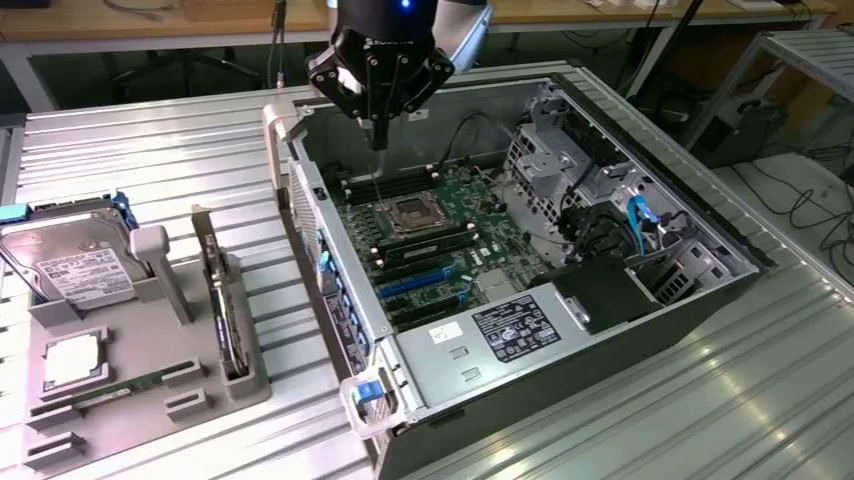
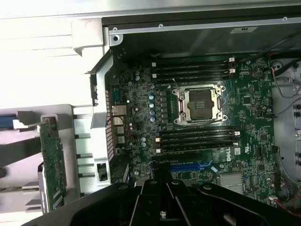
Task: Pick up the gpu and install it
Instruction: 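Reach for the gpu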
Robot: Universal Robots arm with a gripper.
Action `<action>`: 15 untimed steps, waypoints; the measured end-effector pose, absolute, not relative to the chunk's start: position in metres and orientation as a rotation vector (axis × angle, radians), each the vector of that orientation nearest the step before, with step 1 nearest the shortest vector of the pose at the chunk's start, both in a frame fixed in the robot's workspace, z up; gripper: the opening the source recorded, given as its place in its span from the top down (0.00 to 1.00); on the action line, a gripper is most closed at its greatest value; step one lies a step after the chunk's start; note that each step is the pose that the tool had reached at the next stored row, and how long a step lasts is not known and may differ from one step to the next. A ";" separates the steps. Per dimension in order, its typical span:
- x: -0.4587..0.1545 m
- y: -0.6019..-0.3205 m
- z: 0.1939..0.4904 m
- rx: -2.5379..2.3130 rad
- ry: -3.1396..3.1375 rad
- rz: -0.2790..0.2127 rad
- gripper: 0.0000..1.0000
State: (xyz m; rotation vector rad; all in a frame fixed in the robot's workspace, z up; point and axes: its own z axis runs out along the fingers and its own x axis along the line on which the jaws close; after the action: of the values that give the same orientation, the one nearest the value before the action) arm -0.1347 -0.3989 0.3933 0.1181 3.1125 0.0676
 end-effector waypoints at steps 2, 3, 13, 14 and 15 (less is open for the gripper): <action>-0.136 -0.399 0.393 0.118 3.112 0.068 0.89; -0.137 -0.399 0.393 0.118 3.112 0.068 0.89; -0.146 -0.399 0.393 0.118 3.112 0.068 0.89; -0.147 -0.399 0.393 0.118 3.112 0.068 0.89; -0.147 -0.399 0.393 0.118 3.112 0.068 0.89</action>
State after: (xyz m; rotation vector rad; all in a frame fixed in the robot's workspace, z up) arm -0.1471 -0.3989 0.3933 0.1180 3.1125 0.0676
